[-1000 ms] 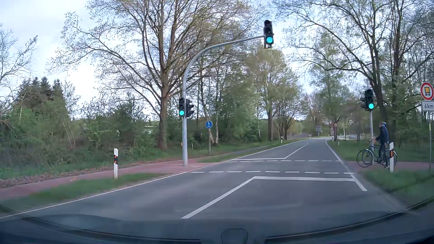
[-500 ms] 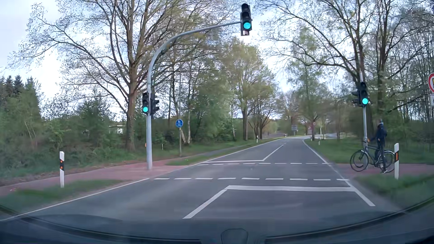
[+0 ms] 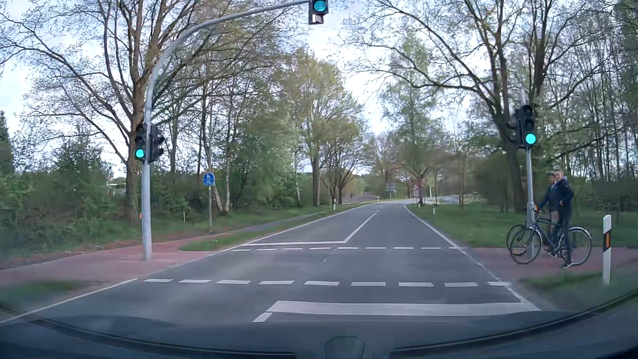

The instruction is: Follow the waypoints while adhering to traffic rules and regulations

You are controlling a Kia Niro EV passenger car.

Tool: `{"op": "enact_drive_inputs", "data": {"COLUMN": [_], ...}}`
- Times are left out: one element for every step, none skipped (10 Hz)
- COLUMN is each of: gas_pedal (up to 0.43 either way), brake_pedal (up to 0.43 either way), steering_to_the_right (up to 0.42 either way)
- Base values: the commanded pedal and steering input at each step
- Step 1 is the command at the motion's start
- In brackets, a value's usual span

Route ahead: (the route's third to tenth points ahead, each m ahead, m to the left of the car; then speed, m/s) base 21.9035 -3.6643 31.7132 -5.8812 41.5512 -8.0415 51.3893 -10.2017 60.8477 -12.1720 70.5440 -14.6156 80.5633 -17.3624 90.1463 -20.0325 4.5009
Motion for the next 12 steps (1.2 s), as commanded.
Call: {"op": "enact_drive_inputs", "data": {"gas_pedal": [0.240, 0.248, 0.248, 0.248, 0.248, 0.248, 0.248, 0.260, 0.280, 0.280, 0.280, 0.280], "brake_pedal": [0.000, 0.000, 0.000, 0.000, 0.000, 0.000, 0.000, 0.000, 0.000, 0.000, 0.000, 0.000], "steering_to_the_right": [0.177, 0.173, 0.161, 0.136, 0.107, 0.090, 0.089, 0.089, 0.086, 0.075, 0.060, 0.050]}}
